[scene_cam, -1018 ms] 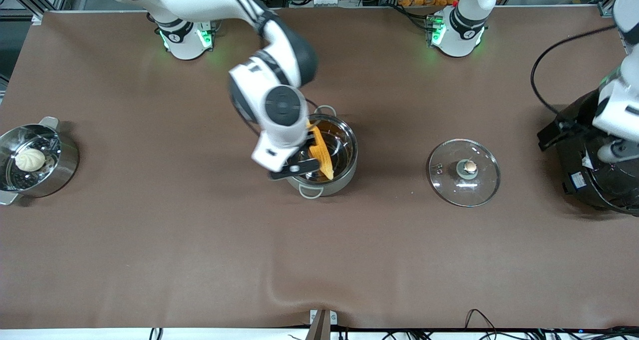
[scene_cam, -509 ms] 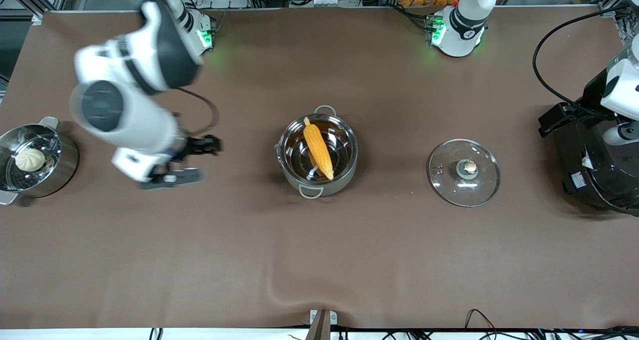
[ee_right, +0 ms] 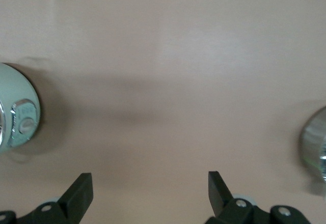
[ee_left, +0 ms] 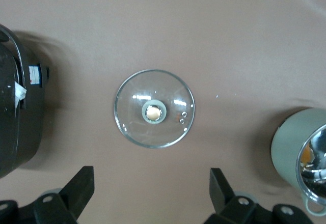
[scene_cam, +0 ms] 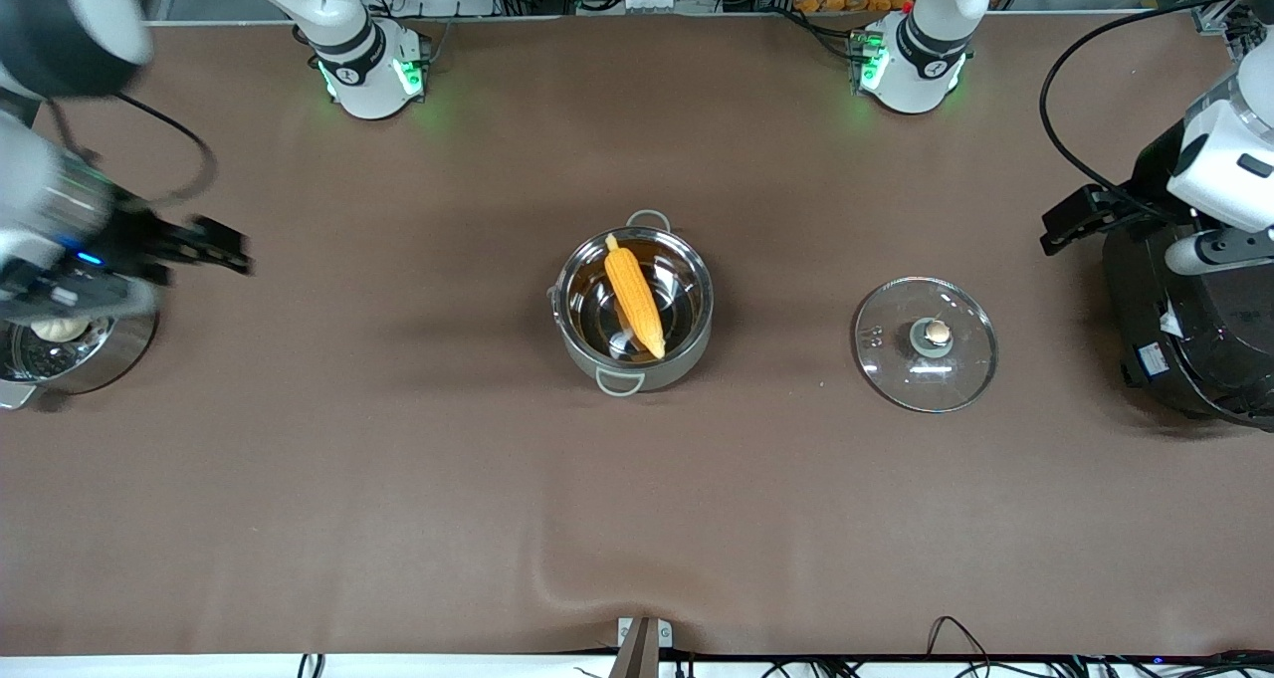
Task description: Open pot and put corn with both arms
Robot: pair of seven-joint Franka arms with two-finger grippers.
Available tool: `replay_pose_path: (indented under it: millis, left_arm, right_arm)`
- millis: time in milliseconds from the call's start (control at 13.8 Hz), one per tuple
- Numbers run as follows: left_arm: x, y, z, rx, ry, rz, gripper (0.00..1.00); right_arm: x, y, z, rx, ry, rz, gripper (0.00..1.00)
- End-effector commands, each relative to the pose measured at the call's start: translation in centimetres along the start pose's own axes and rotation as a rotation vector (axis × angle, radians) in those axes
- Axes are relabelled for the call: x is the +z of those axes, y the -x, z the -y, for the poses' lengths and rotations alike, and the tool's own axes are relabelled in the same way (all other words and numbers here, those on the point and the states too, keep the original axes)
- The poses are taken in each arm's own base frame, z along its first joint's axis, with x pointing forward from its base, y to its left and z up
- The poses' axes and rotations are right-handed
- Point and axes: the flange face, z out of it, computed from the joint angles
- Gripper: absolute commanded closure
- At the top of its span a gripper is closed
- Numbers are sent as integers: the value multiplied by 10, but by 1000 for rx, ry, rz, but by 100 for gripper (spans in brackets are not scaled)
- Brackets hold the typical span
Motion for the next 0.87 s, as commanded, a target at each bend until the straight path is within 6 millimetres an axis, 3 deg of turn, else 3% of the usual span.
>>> replay_pose_path:
  millis: [0,364,509,655,800]
  left_arm:
    - [-10,10,-1,30,12,17,0]
    - [-13,11,5,42,-29,22,0]
    - [-17,11,4,43,-42,11,0]
    - [-35,15,-2,61,-76,-23,0]
    - [-34,14,0,59,-85,-21,0]
  right_arm:
    - [-29,43,-9,-6,7,-23,0]
    - [-39,61,-12,175,3,25,0]
    - [-39,61,-7,171,7,26,0]
    - [-40,61,-8,172,9,24,0]
    - [-41,62,-9,171,9,24,0]
